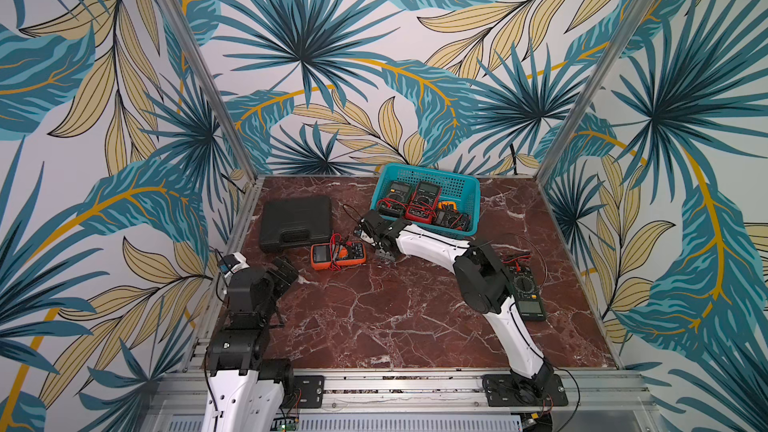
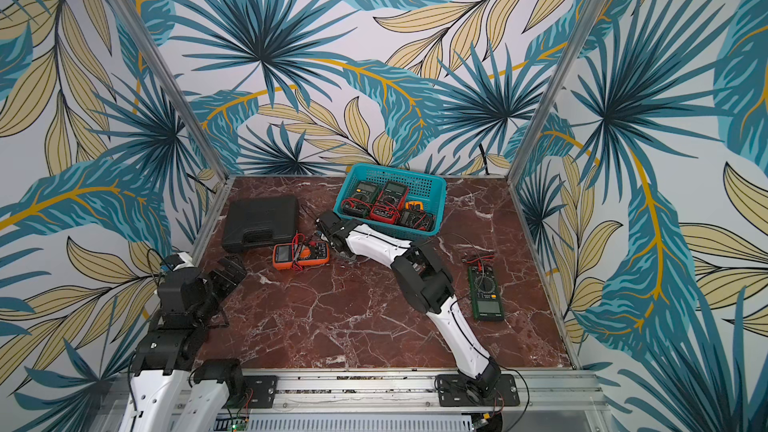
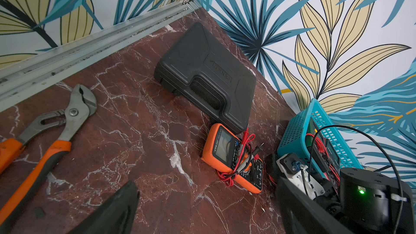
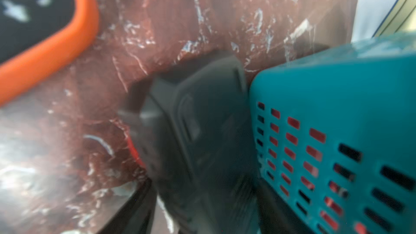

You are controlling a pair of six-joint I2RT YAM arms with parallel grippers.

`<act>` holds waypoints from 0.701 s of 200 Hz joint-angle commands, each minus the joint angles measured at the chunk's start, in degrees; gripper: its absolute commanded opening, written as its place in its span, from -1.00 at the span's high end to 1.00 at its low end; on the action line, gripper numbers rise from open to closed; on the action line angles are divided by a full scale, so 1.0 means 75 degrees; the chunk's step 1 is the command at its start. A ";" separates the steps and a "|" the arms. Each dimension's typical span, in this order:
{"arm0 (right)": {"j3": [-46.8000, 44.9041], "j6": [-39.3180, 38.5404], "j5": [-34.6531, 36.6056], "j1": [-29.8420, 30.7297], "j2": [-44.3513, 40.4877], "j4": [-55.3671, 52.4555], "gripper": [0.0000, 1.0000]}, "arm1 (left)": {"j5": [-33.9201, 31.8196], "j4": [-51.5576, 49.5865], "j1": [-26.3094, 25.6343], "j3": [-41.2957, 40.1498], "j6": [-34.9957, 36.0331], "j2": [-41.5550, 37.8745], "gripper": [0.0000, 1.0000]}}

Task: Put the multimeter into the basket
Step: Adjust the multimeter at the center of the board.

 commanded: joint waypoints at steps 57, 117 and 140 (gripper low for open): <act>-0.0212 0.0780 -0.0563 0.0021 -0.0599 -0.0203 0.20 | -0.0027 0.0027 0.0059 -0.0082 0.0045 -0.0061 -1.00; -0.0803 0.2103 -0.1318 0.0015 -0.1605 -0.0502 0.44 | -0.0040 0.0005 0.0052 -0.0082 0.0055 -0.0130 -1.00; -0.1296 0.3035 -0.1902 0.0018 -0.2181 -0.0552 0.47 | -0.0029 0.0011 0.0050 -0.0082 0.0055 -0.0154 -1.00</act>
